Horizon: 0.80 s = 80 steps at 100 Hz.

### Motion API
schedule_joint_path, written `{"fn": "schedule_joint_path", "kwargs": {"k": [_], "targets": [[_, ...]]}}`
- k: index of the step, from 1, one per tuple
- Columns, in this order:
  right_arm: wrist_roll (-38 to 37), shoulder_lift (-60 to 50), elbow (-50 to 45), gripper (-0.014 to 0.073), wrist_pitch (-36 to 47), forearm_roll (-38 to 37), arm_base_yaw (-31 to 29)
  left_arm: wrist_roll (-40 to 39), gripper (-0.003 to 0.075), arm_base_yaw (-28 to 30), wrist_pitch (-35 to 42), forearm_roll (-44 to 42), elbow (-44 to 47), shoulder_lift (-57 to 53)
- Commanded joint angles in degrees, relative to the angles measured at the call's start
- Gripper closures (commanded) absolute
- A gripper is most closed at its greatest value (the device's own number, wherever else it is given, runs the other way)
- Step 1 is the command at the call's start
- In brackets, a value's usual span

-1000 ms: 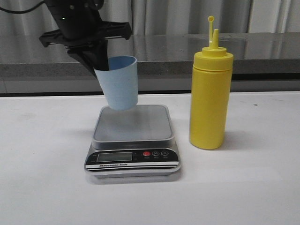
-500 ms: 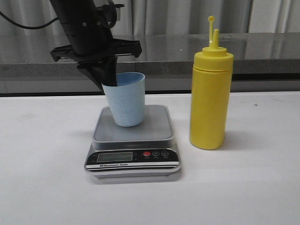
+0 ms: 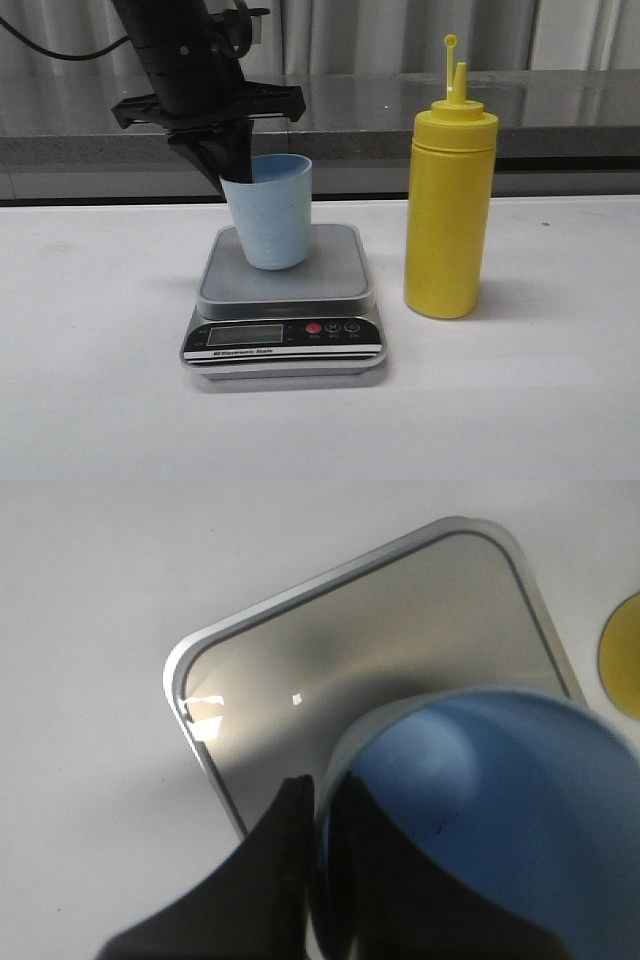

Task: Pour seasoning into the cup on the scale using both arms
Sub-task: 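Open the left gripper, release the cup, and withdraw the left arm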

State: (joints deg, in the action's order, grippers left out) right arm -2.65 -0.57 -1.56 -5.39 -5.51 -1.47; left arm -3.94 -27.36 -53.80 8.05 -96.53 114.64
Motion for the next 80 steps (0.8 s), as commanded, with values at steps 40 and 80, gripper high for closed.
{"fn": "schedule_joint_path", "kwargs": {"k": [40,80], "targets": [[0.23,-0.89,-0.05,0.0713,4.67,-0.52,-0.12,0.85,0.0221,-0.66,-0.88,0.77,-3.52,-2.90],[0.23,-0.89,-0.05,0.0713,4.67,-0.52,-0.12,1.14,0.0178,-0.41,-0.96,-2.88,-3.52,-7.55]]}}
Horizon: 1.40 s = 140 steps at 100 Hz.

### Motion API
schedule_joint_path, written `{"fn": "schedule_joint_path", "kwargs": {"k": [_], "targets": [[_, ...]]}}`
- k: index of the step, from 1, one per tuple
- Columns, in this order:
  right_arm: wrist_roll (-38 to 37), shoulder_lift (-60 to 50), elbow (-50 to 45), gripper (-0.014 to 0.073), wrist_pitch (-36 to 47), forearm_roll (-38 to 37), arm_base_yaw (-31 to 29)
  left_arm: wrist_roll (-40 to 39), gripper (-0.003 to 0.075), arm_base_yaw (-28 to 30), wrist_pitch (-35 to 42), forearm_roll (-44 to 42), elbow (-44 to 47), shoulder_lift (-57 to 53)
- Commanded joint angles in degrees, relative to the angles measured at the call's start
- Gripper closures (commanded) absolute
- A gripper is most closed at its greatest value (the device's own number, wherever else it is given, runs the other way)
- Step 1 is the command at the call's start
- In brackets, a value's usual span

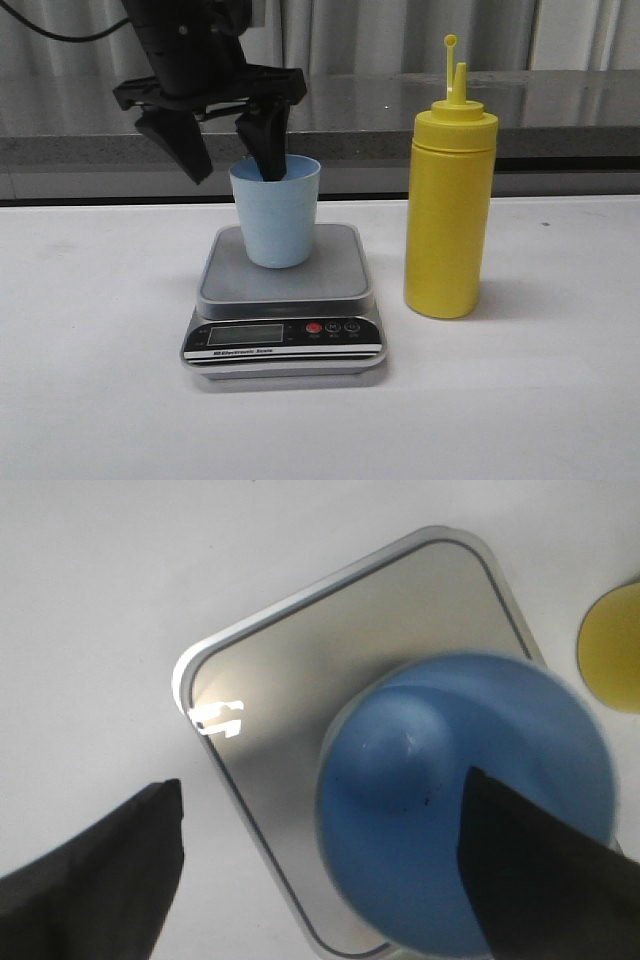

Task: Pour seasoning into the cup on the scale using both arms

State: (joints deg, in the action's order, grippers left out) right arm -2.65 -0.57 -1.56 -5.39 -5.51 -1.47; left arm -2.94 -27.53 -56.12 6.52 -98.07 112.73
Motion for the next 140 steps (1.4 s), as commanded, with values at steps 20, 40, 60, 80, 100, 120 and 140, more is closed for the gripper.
{"fn": "schedule_joint_path", "kwargs": {"k": [20,40,60,80,100,120,140], "targets": [[0.23,-0.89,-0.05,0.0713,4.67,-0.52,-0.12,0.14,0.0183,3.17,4.75,-2.11,1.07,-11.31],[0.23,-0.89,-0.05,0.0713,4.67,-0.52,-0.12,0.14,0.0182,10.52,12.46,-2.11,11.93,-20.68],[0.23,-0.89,-0.05,0.0713,4.67,-0.52,-0.12,0.42,0.0182,18.15,22.89,-2.11,27.12,-33.35],[0.23,-0.89,-0.05,0.0713,4.67,-0.52,-0.12,0.53,0.0183,23.36,35.27,-2.75,43.58,-47.74],[0.23,-0.89,-0.05,0.0713,4.67,-0.52,-0.12,0.62,0.0183,24.22,47.16,-6.52,58.33,-62.07],[0.23,-0.89,-0.05,0.0713,4.67,-0.52,-0.12,0.62,0.0183,24.22,51.19,-6.83,68.84,-74.87],[0.23,-0.89,-0.05,0.0713,4.67,-0.52,-0.12,0.62,0.0183,24.22,51.12,-9.91,74.77,-86.53]]}}
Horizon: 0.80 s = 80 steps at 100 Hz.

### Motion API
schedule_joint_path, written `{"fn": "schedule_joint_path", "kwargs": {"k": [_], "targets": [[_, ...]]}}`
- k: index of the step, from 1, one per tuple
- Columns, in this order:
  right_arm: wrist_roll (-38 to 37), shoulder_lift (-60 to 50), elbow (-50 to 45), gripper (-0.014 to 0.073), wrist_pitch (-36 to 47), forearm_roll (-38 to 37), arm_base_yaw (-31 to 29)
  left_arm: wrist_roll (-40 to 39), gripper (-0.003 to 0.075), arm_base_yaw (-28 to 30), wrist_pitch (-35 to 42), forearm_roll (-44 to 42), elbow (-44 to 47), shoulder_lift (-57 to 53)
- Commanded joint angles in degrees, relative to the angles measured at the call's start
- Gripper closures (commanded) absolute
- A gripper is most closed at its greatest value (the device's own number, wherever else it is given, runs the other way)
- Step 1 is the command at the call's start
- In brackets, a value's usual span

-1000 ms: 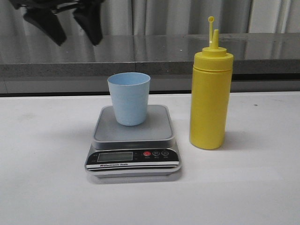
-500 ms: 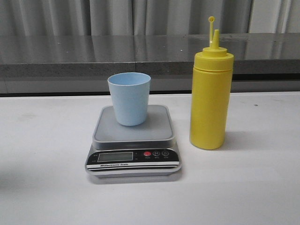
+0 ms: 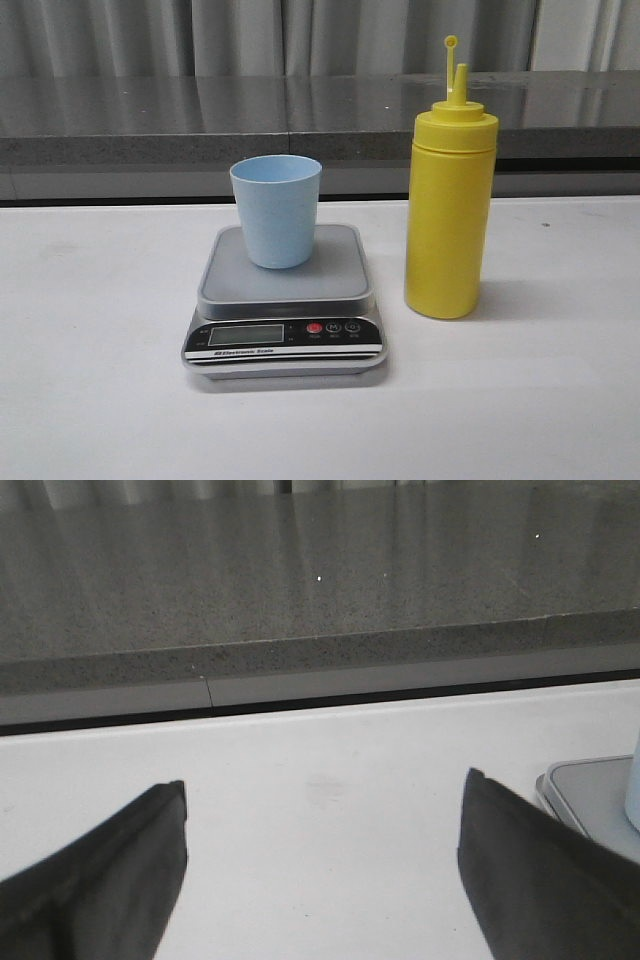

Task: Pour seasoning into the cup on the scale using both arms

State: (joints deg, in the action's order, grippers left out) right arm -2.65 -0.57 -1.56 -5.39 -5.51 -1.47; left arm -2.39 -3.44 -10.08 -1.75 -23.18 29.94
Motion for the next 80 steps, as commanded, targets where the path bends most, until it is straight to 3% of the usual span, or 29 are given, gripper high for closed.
{"fn": "schedule_joint_path", "kwargs": {"k": [1,26,45,57,80], "targets": [[0.23,-0.89,-0.05,0.0713,4.67,-0.52,-0.12,0.07,0.0183,0.13,5.08,-1.96,-0.01,-4.10],[0.23,-0.89,-0.05,0.0713,4.67,-0.52,-0.12,0.07,0.0184,0.13,-0.45,-3.40,1.84,-12.69],[0.23,-0.89,-0.05,0.0713,4.67,-0.52,-0.12,0.07,0.0198,0.13,0.75,-3.40,1.84,-12.99],[0.23,-0.89,-0.05,0.0713,4.67,-0.52,-0.12,0.07,0.0289,0.13,1.18,-3.40,1.84,-12.99],[0.23,-0.89,-0.05,0.0713,4.67,-0.52,-0.12,0.07,0.0595,0.13,1.18,-3.40,1.84,-12.99]]}}
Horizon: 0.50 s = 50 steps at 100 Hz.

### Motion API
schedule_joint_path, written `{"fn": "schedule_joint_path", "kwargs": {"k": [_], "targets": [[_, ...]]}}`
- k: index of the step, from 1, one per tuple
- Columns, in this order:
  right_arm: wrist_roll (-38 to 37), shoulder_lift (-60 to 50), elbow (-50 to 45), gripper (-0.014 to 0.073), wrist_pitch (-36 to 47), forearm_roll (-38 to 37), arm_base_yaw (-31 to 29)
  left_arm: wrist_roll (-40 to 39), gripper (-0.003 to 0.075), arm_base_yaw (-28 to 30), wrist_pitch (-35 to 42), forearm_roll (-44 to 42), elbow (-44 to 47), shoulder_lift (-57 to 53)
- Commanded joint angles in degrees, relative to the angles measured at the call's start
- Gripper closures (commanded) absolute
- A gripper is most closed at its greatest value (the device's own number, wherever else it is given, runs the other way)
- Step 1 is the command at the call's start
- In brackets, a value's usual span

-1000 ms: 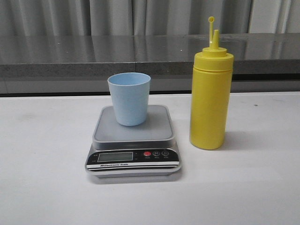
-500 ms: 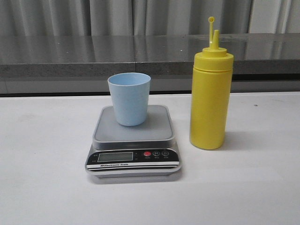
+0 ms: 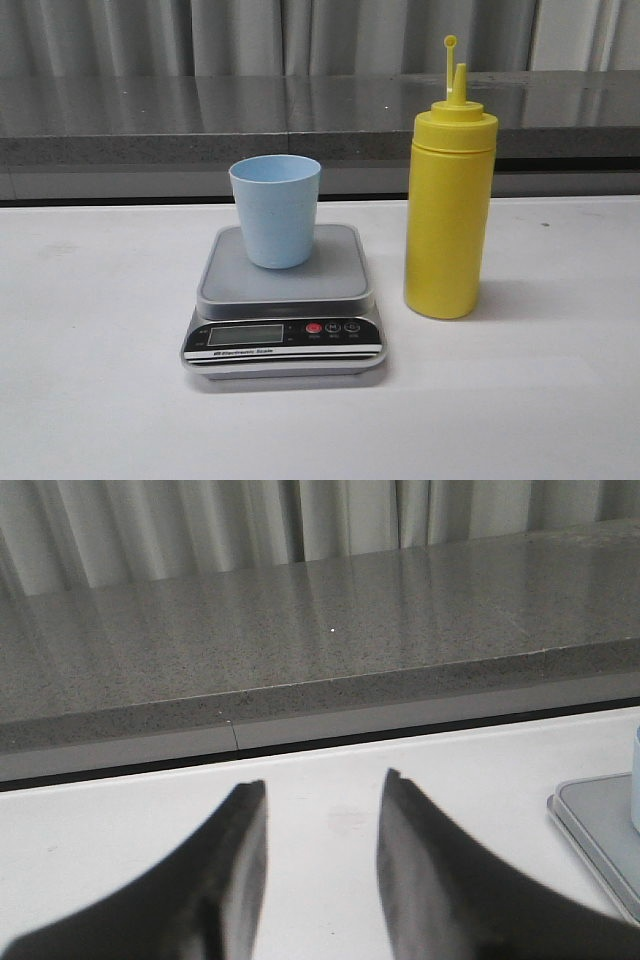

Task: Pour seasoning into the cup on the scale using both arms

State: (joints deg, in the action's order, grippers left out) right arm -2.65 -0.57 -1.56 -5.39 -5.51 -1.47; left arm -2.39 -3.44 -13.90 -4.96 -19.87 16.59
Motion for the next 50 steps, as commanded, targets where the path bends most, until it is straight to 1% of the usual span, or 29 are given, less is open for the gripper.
{"fn": "schedule_joint_path", "kwargs": {"k": [1,11,50], "targets": [[0.23,-0.89,-0.05,0.0713,4.67,-0.52,-0.12,0.07,0.0614,0.13,5.00,-0.19,-1.47,0.36],[0.23,-0.89,-0.05,0.0713,4.67,-0.52,-0.12,0.07,0.0739,0.13,5.00,-0.19,-1.47,0.36],[0.23,-0.89,-0.05,0.0713,4.67,-0.52,-0.12,0.07,0.0739,0.13,5.00,-0.03,-1.47,0.36]]}}
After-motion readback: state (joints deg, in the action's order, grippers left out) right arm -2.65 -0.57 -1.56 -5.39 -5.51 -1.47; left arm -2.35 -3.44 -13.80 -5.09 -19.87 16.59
